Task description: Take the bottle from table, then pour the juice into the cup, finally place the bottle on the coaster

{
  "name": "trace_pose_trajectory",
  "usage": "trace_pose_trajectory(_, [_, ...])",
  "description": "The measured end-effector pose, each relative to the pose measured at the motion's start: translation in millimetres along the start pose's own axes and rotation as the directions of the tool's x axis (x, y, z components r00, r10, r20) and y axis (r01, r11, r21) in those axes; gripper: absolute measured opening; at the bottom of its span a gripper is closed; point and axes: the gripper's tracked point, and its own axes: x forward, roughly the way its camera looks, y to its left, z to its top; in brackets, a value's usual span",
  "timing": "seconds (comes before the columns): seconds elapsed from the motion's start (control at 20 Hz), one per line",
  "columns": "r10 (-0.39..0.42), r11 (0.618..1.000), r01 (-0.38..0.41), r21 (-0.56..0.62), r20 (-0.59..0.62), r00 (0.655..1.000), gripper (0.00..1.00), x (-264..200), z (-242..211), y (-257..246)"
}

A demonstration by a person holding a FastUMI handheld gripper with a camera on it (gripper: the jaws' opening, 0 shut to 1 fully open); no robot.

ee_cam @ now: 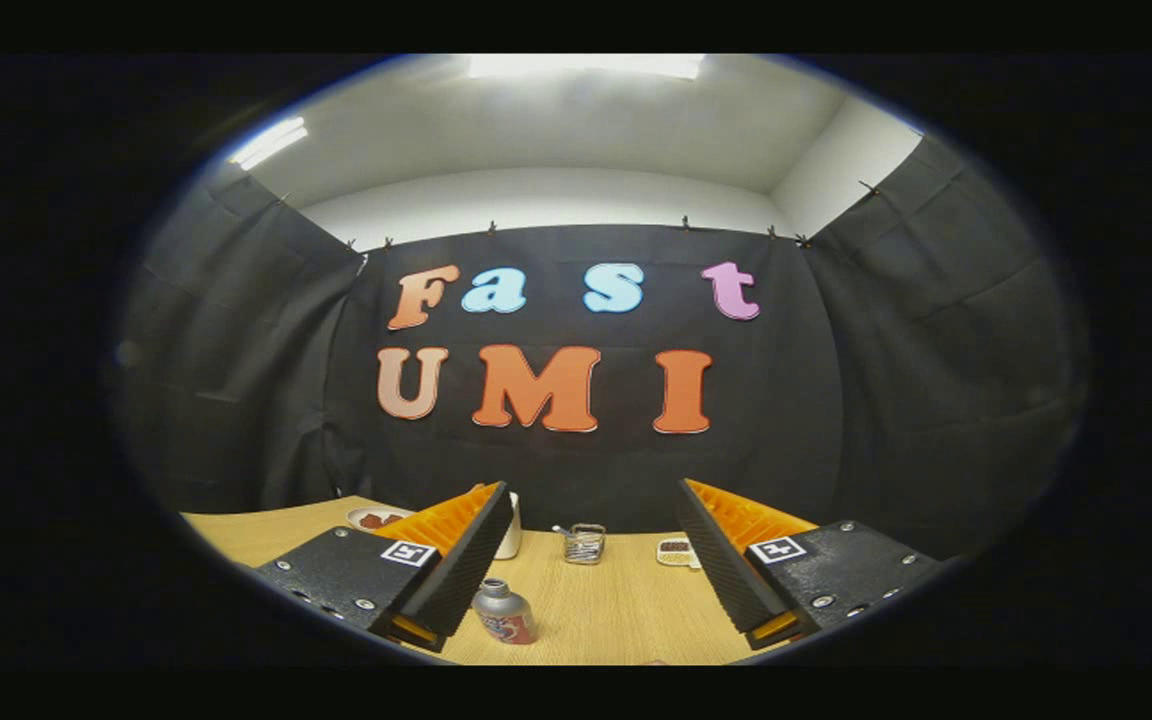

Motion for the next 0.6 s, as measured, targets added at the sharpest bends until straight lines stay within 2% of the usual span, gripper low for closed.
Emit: trace_pose_trajectory(0.6, [0.017, 1.0, -0.016, 0.017, -0.027, 0.999, 0.98, 0, -28, 6])
